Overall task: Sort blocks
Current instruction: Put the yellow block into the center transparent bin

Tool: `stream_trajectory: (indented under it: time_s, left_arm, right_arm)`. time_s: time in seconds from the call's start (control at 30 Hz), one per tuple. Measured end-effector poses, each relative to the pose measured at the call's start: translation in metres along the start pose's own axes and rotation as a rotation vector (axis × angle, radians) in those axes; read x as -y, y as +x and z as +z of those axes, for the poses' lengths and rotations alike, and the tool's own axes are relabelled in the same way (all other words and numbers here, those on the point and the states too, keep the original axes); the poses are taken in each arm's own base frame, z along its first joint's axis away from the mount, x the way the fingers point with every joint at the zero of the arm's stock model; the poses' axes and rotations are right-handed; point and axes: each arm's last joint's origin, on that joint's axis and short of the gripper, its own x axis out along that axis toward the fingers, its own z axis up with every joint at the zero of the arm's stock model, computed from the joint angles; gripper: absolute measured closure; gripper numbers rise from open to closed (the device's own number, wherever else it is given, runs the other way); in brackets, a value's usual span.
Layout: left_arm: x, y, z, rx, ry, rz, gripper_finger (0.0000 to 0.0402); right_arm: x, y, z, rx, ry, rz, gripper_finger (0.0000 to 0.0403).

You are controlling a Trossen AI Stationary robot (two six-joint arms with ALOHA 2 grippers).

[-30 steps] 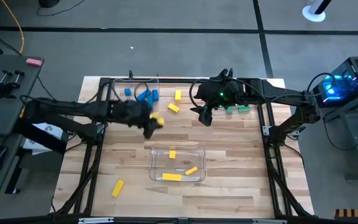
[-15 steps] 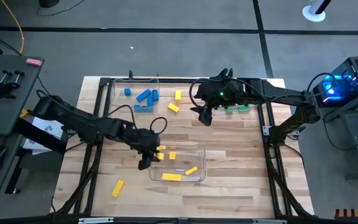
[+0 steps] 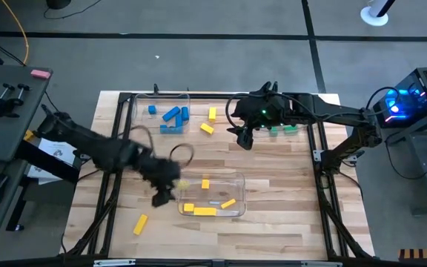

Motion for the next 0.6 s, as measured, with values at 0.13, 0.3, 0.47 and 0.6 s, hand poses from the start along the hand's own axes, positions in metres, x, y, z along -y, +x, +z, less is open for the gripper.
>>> stream_trajectory:
  time_s: [0.13,0.3,0.47,0.6]
  left_arm:
    - [0.029,0.003,-0.045,-0.081,-0.242,0.153,0.0179]
    - [0.060,0.018,-0.096,-0.150,-0.617,0.308,0.0179]
    - [0.074,0.046,-0.126,-0.193,-0.836,0.457,0.0179]
    - [0.077,0.067,-0.132,-0.240,-0.876,0.521,0.0179]
  right_arm:
    - [0.003,0.001,0.000,-0.002,-0.026,-0.008,0.0151]
    - [0.009,0.002,0.001,-0.003,-0.020,-0.023,0.0151]
    - [0.013,0.002,0.001,-0.005,-0.006,-0.010,0.0151]
    - [0.015,0.003,0.001,-0.007,0.000,0.001,0.0151]
